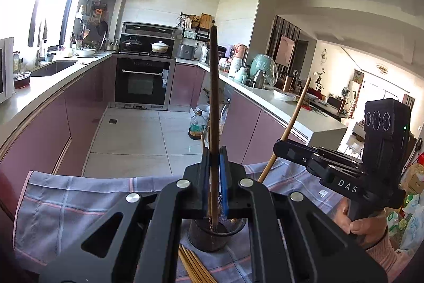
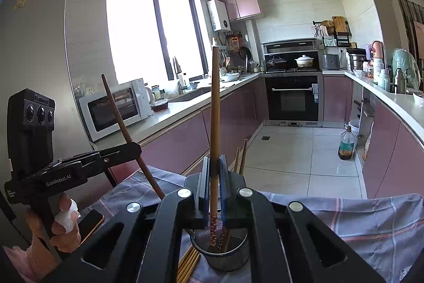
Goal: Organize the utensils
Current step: 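Lower the left tool's chopstick into the cup and open while the right tool releases its own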
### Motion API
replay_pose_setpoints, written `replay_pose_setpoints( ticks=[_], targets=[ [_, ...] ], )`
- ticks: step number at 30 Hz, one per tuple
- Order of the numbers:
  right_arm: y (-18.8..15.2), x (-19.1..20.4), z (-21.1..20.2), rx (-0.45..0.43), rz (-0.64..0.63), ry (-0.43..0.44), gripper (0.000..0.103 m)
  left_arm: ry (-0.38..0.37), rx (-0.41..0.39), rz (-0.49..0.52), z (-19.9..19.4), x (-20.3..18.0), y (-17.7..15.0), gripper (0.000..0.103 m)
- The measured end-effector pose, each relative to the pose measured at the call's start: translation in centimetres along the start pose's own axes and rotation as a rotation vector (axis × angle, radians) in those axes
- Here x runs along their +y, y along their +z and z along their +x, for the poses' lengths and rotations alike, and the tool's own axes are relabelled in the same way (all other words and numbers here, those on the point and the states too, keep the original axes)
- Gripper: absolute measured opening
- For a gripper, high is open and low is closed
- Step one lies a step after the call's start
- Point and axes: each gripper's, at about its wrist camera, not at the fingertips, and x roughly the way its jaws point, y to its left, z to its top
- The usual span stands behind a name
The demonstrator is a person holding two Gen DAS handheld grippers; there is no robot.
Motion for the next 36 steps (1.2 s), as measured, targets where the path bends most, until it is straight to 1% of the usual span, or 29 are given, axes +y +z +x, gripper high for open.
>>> replay_pose_setpoints(
  ticks=[2,10,14,18,22,24,29,32,34,36],
  targets=[
    [-0.4,0.1,0.8,0.026,-0.003,-0.005,0.005,0.009,0.033,0.010,1.1,-0.2,-0.4,0.008],
    [-1.9,-0.6,3.4,0.153,0.006,-0.021,0.005,0.002,0.167,0.046,4.8,-0.3,-2.5,0.008],
    [-2.4,-0.7,4.7,0.224,0.017,-0.028,0.005,0.002,0.223,0.064,6.4,-0.2,-3.4,0.008],
    [-2.8,-0.8,5.9,0.269,0.019,-0.039,0.005,0.007,0.269,0.065,7.9,0.1,-4.1,0.008],
    [-2.9,-0.9,6.6,0.290,0.018,-0.046,0.005,-0.003,0.298,0.058,9.3,0.9,-4.4,0.008],
    [-2.9,-0.9,7.0,0.296,0.025,-0.056,0.006,0.003,0.313,0.045,10.2,1.2,-4.3,0.008],
    [-2.8,-1.4,7.5,0.282,0.053,-0.070,0.008,0.023,0.332,0.018,12.0,2.0,-4.2,0.009],
    [-2.8,-1.6,7.6,0.265,0.063,-0.072,0.012,0.031,0.331,-0.004,12.4,2.6,-4.5,0.012],
    [-2.8,-1.6,7.4,0.255,0.063,-0.077,0.012,0.042,0.325,-0.012,12.5,2.9,-4.8,0.014],
    [-3.0,-1.6,7.1,0.245,0.067,-0.071,0.012,0.058,0.307,-0.015,12.1,3.0,-4.9,0.019]
  ],
)
